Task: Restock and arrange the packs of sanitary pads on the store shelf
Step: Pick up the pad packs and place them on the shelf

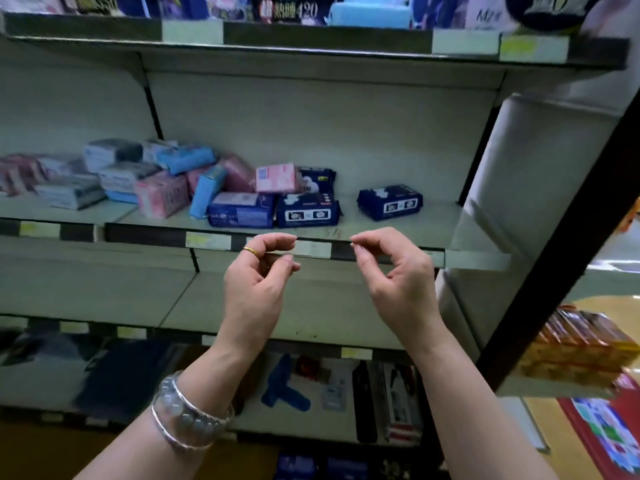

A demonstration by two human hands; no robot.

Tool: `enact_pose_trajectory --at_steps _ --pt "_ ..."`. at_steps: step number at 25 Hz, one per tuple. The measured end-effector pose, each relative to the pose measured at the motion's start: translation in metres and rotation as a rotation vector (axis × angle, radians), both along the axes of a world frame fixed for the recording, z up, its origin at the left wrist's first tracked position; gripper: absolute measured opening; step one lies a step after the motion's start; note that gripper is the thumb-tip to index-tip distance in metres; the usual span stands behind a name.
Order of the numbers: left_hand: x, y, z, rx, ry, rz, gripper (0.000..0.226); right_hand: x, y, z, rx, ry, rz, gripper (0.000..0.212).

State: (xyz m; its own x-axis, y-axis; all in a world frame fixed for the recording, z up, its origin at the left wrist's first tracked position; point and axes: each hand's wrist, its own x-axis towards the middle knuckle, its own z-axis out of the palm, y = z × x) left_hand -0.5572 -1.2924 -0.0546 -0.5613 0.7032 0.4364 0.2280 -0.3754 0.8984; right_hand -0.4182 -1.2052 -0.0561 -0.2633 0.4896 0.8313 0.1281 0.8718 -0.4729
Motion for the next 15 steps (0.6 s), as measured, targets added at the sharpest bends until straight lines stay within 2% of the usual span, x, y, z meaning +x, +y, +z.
enact_pose_trajectory --at_steps 5,9,12,15 --pt "-0.038 0.037 0.004 0.028 -0.039 -0.018 0.023 -0.030 0.030 0.013 0.028 -0.070 -0.047 0.012" --pt "-0.087 0.072 0.000 -0.010 -0.021 -0.030 0.027 -0.073 0.060 0.014 -0.084 -0.149 -0.073 0.011" --pt "-0.143 0.103 0.000 -0.047 -0.015 0.018 0.029 -0.126 0.085 0.016 -0.169 -0.318 -0.101 0.014" --pt "-0.192 0.128 -0.007 -0.133 -0.010 0.039 0.023 -0.180 0.111 0.013 -0.249 -0.543 -0.159 0.031"
